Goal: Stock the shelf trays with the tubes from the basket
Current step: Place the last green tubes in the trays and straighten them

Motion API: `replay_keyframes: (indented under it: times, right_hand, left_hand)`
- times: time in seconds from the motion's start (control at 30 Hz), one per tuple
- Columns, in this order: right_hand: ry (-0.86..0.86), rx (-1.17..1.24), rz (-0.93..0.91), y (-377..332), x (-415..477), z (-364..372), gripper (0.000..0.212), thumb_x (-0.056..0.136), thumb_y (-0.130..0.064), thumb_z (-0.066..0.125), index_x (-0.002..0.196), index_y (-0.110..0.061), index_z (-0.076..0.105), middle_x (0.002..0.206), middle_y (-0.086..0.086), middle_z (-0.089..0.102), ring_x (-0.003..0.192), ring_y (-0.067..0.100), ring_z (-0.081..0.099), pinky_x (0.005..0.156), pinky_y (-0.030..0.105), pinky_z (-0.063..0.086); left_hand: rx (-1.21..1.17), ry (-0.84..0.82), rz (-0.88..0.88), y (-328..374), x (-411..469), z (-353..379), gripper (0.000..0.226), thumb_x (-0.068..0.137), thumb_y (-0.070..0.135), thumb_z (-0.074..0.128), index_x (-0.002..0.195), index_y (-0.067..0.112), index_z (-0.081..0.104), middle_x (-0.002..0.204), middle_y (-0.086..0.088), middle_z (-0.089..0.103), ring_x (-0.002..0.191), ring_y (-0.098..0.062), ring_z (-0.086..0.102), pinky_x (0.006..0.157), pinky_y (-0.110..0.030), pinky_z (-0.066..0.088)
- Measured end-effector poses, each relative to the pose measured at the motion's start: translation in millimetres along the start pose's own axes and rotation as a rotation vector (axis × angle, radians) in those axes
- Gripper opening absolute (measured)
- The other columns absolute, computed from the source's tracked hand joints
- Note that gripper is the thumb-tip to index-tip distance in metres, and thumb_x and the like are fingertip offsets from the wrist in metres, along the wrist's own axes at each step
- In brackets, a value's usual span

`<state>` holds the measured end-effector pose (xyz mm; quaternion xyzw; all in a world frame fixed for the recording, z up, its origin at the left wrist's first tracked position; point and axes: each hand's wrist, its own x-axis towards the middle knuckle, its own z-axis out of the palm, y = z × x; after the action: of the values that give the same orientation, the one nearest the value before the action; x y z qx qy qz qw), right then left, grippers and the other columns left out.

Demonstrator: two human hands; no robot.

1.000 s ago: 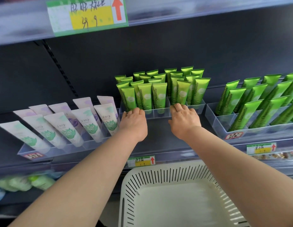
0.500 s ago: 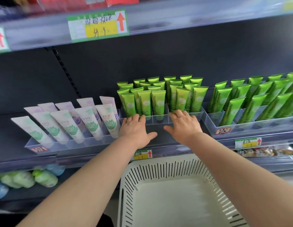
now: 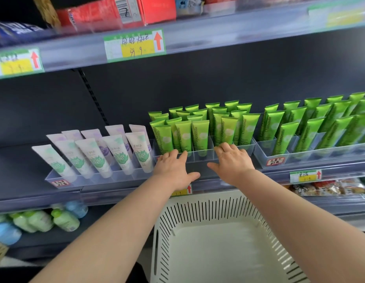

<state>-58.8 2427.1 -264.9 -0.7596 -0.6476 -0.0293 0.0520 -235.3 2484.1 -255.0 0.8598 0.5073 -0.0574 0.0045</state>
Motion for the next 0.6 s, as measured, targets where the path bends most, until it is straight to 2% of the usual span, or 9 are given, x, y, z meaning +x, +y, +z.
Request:
replay_keyframes:
  times: [0.6]
  right_hand:
    - [0.003, 0.046, -0.015, -4, -51, -7, 0.06, 0.09, -0.06, 0.04, 0.134, -0.019, 0.044, 0.128, 0.0, 0.046, 0.12, 0.023, 0.041, 0.096, 0.041, 0.038]
  left_hand:
    - [0.003, -0.027, 0.007, 13, -52, -2, 0.096, 0.078, 0.079, 0.044, 0.152, 0.025, 0.017, 0.151, -0.01, 0.027, 0.138, -0.032, 0.027, 0.113, -0.045, 0.026]
